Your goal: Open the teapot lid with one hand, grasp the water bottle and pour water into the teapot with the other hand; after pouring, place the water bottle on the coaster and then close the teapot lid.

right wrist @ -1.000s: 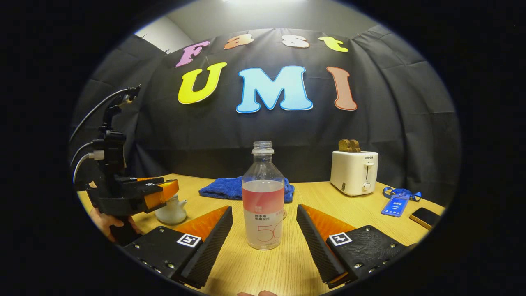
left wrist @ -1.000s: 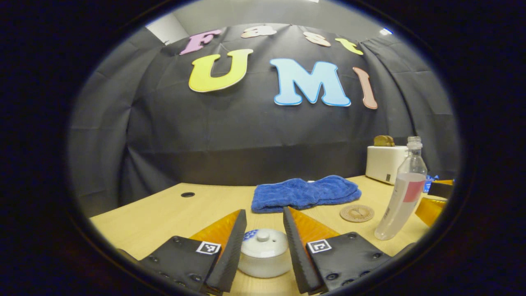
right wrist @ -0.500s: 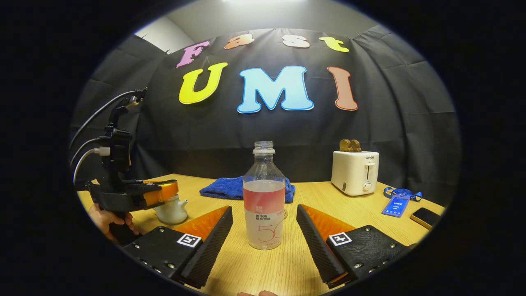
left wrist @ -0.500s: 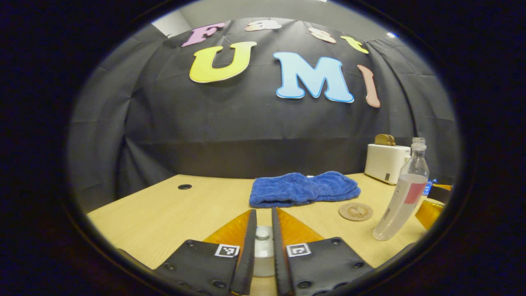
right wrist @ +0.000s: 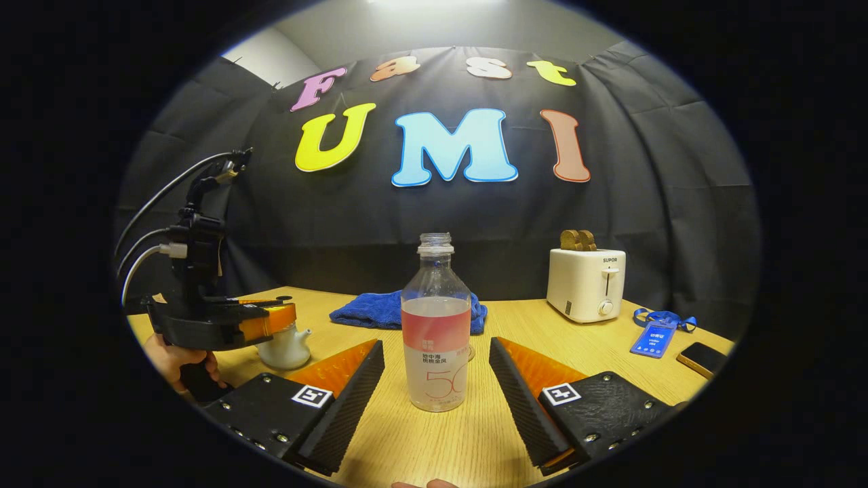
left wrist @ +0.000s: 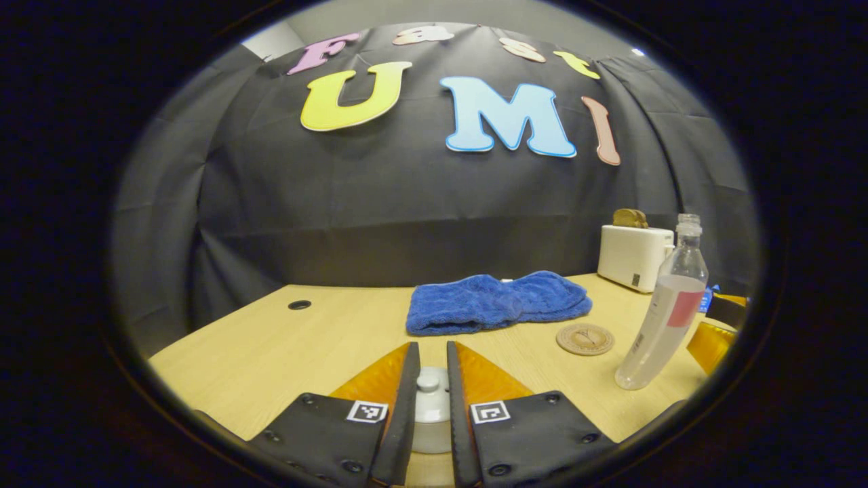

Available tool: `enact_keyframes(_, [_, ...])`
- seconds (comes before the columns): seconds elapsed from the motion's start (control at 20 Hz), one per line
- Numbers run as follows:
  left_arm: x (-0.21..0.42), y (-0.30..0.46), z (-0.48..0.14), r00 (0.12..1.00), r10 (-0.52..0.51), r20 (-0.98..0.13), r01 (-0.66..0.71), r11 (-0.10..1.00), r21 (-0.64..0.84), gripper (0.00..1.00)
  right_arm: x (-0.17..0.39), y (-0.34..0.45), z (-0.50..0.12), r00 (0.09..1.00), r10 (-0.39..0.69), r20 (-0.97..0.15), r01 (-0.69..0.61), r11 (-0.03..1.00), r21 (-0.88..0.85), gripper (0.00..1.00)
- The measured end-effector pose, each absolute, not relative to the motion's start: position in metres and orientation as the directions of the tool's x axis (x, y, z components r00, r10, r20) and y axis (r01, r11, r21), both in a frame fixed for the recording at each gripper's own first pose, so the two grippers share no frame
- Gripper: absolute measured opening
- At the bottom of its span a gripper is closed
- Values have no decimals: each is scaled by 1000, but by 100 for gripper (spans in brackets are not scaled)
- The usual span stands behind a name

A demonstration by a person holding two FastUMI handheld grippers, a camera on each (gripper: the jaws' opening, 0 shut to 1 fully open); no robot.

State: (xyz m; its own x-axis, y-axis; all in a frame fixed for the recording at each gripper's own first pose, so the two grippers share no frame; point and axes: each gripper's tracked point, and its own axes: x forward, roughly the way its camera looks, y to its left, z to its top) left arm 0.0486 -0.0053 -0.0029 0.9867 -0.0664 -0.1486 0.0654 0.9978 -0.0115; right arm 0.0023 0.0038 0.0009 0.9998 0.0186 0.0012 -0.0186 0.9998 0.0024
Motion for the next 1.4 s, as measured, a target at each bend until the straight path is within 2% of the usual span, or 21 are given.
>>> enact_keyframes(0.1, [52, -6, -7, 985, -74, -155, 70, 997, -31, 19, 2, 4, 1, 1000, 20, 1, -20, 1000, 1, 97])
enact_keyframes(0.45, [53, -4, -3, 988, -72, -137, 65, 997, -51, 18, 2, 4, 1, 1000, 23, 0, -23, 1000, 3, 97])
enact_keyframes(0.5, [52, -4, -6, 987, -71, -146, 65, 997, -42, 12, 2, 4, 1, 1000, 23, 0, -23, 1000, 3, 97])
enact_keyframes(1.1, [44, 3, 19, 995, -70, -70, 65, 995, -72, 11, 2, 8, 2, 999, 35, 1, -35, 999, -1, 97])
enact_keyframes(1.4, [33, 11, 40, 997, -68, -20, 67, 994, -83, 12, 19, 0, 5, 1000, -28, 10, 28, 998, -55, 97])
